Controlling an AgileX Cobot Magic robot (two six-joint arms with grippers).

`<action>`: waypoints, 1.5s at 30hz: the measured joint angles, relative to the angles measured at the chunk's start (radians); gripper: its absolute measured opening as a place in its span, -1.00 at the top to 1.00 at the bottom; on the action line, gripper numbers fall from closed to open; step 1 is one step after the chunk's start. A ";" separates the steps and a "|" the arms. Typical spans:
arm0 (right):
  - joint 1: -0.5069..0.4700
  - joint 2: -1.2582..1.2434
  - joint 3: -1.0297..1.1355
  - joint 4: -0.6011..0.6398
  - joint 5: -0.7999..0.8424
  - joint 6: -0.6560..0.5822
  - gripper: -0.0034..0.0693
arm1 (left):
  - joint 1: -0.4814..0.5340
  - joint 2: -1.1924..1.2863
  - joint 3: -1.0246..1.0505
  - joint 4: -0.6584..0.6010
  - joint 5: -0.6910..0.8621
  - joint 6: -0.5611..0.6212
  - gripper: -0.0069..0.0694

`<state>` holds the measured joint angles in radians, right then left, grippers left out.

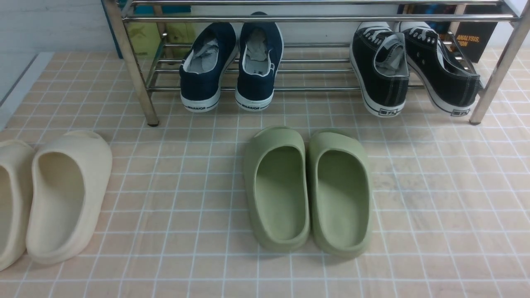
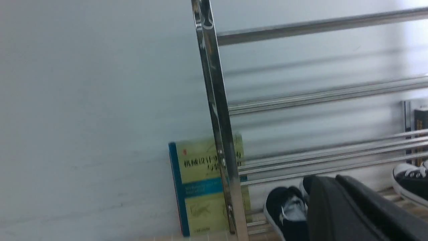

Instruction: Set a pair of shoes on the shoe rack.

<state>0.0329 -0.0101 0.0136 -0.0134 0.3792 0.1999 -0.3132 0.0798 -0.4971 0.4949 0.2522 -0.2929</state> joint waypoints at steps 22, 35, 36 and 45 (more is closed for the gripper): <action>0.000 0.000 0.000 0.000 0.000 0.000 0.25 | 0.000 -0.039 0.276 0.000 0.126 -0.237 0.68; 0.000 0.000 0.000 0.000 0.000 0.000 0.25 | 0.026 -0.051 0.379 0.011 0.281 -0.237 0.65; 0.000 0.000 0.000 0.000 0.000 0.000 0.25 | 0.036 -0.051 0.396 0.011 0.280 -0.236 0.65; 0.000 0.000 0.000 0.000 0.000 0.000 0.25 | 0.237 -0.051 0.426 -0.190 0.206 -0.049 0.62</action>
<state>0.0329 -0.0101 0.0136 -0.0134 0.3792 0.1999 -0.0757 0.0287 -0.0715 0.3051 0.4587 -0.3416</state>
